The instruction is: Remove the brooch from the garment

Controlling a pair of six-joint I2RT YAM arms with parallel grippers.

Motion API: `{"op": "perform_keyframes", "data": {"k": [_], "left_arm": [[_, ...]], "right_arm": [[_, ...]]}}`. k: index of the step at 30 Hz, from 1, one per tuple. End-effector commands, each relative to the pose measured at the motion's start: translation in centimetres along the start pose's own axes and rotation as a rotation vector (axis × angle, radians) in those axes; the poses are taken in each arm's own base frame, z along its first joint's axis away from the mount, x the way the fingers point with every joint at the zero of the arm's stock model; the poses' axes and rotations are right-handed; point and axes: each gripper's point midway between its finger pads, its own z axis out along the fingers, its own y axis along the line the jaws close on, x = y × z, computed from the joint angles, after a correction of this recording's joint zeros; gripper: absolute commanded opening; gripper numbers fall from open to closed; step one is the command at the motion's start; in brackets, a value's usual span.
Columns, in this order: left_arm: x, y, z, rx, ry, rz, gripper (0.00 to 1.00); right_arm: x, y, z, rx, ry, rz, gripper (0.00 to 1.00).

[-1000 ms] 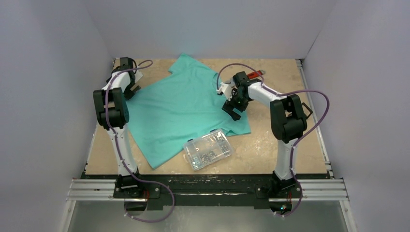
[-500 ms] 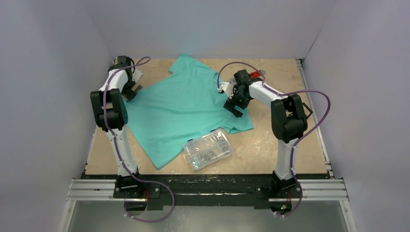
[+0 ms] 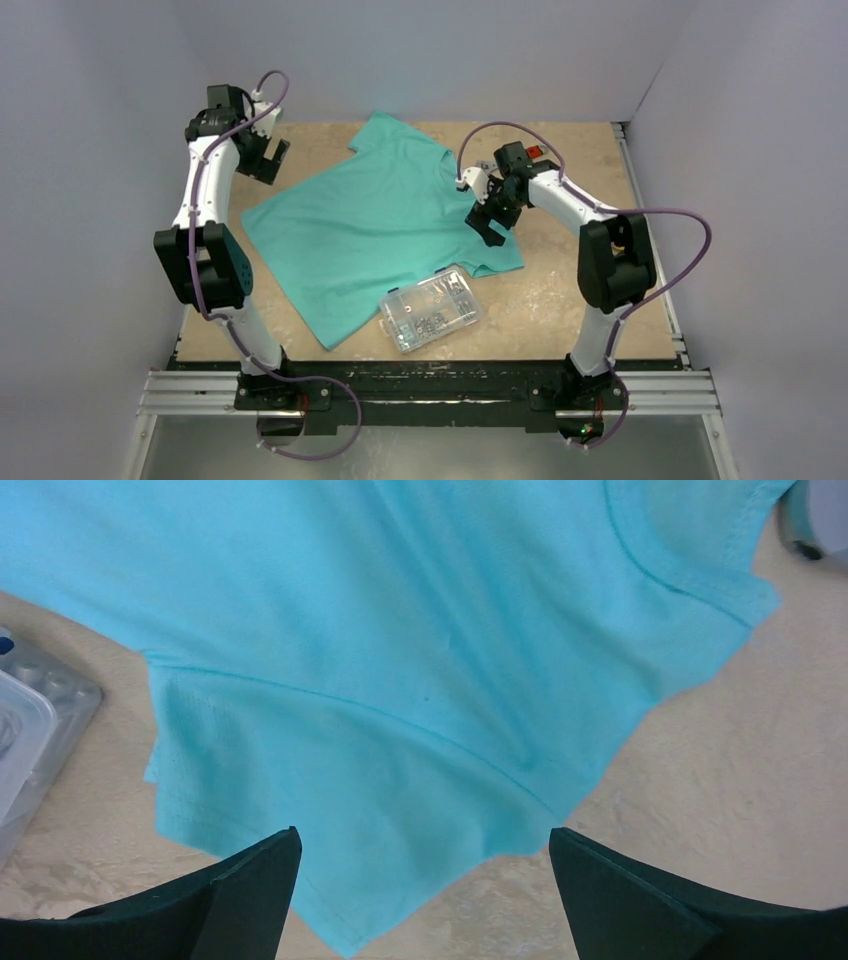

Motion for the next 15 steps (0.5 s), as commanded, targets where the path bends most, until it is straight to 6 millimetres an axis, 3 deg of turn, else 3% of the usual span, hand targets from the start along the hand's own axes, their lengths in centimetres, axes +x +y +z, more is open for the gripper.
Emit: {"op": "perform_keyframes", "data": {"k": [1,8,15], "left_arm": [[0.0,-2.8,-2.3,0.13,-0.041,-0.108,1.0],[-0.6,-4.8,-5.9,0.22,-0.118,-0.181,1.0],[0.2,-5.5,-7.0,0.235,-0.12,-0.196,1.0]], "right_arm": [[1.1,1.8,1.9,-0.074,0.011,0.065,0.99],[3.0,3.2,3.2,-0.105,0.049,0.094,0.98],[4.5,4.8,3.1,-0.131,0.075,0.126,0.98]]}}
